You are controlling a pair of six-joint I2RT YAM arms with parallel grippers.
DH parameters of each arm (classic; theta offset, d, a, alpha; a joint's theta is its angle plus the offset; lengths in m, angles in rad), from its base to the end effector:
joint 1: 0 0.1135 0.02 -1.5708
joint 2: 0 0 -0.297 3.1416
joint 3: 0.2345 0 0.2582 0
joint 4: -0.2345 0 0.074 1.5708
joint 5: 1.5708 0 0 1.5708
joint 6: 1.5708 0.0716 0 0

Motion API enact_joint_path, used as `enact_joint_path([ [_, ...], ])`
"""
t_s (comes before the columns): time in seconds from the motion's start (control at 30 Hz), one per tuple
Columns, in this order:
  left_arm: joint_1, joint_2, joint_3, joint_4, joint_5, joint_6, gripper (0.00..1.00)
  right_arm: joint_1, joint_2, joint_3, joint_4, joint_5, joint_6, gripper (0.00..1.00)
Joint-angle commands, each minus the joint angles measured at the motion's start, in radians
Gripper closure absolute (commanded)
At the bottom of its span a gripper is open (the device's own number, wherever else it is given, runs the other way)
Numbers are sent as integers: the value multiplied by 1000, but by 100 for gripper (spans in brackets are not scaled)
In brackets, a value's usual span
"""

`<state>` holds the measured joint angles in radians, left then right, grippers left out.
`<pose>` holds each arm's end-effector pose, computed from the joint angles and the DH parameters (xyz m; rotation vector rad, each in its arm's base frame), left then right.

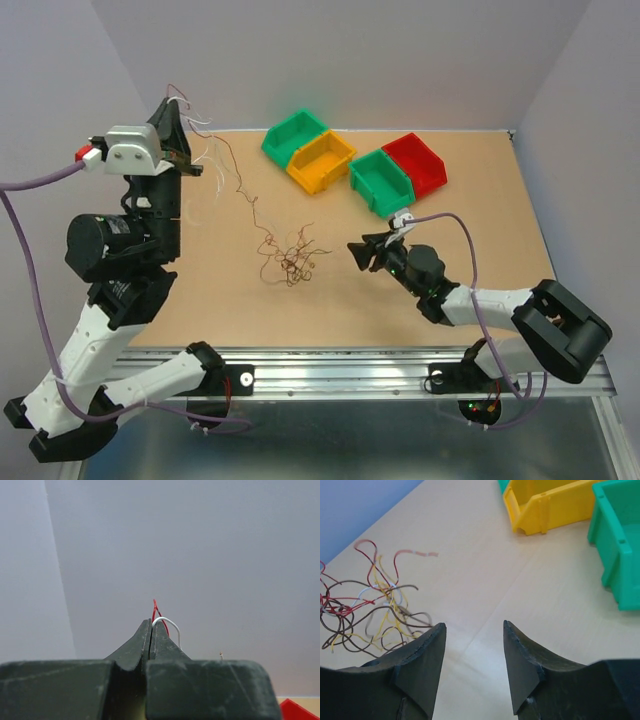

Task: Untangle the cables

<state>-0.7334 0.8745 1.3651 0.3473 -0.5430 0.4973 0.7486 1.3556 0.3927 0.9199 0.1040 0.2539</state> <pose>0.1089 -0.0483 0.6132 -0.0107 0.8810 -0.0217 0.2207 0.1949 0.2255 -0.3253 1.6255 0.6865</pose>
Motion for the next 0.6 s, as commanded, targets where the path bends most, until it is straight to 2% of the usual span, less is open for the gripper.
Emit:
enact_joint_path([
  [0.0, -3, 26, 12, -100, 206, -75, 100, 9, -45, -34, 4, 51, -4, 45],
  [0.1, -3, 34, -7, -171, 380, -152, 100, 9, -69, -46, 5, -19, -33, 39],
  [0.13, -3, 34, -18, -179, 417, -169, 100, 9, -79, -49, 5, -85, -45, 29],
  [0.23, -3, 64, -47, -211, 538, -226, 100, 9, -84, -52, 13, -243, -84, 17],
  [0.43, -3, 147, -70, -226, 755, -258, 100, 9, -15, -25, 82, -467, -91, 15],
  [0.57, -4, 204, -58, -218, 814, -287, 100, 21, 71, -11, 247, -500, -45, 15],
])
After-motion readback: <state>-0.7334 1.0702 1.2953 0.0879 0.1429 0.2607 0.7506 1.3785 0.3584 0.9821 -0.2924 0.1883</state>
